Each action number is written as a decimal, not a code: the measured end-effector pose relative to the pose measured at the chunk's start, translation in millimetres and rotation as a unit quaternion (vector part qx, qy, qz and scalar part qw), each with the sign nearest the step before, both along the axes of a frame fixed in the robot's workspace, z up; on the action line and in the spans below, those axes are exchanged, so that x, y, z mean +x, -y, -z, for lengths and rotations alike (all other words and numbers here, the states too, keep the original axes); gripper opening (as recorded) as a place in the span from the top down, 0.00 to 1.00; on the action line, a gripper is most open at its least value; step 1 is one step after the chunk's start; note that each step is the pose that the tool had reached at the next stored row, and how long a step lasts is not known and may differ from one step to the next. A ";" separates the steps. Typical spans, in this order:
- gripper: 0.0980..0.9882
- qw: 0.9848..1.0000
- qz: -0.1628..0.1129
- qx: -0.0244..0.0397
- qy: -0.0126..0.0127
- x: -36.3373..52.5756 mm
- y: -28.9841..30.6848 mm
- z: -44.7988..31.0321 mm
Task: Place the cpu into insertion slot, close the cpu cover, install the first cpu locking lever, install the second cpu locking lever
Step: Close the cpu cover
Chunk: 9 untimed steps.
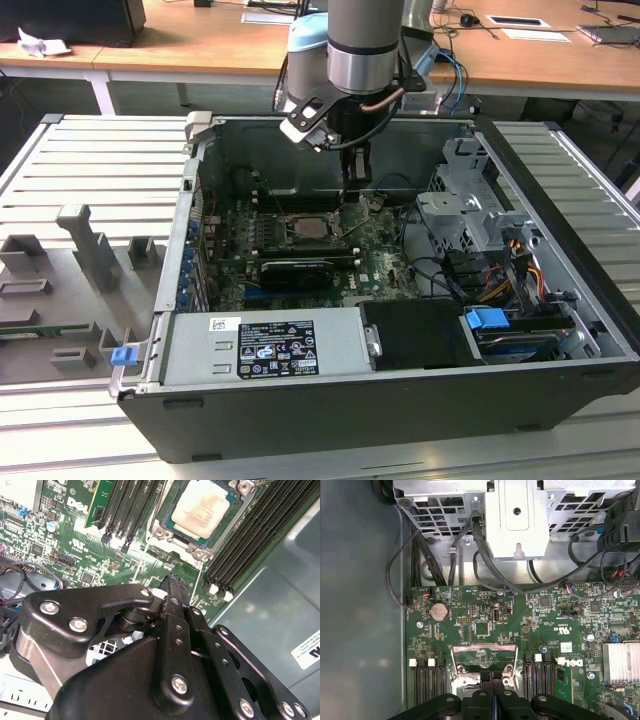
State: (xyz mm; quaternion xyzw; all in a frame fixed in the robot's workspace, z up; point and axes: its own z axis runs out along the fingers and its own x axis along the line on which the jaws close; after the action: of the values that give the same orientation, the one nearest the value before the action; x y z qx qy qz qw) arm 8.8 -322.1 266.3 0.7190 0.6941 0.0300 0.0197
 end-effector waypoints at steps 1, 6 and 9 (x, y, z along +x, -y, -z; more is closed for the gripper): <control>0.99 1.000 0.000 0.000 0.000 0.3 0.0 0.0; 0.99 1.000 0.000 0.000 0.000 2.3 0.0 0.0; 0.99 1.000 0.000 0.000 0.000 3.6 0.0 0.0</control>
State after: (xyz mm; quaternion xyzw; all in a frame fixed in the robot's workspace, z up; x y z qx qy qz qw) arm 12.4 -322.1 266.3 0.7190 0.6941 0.0300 0.0197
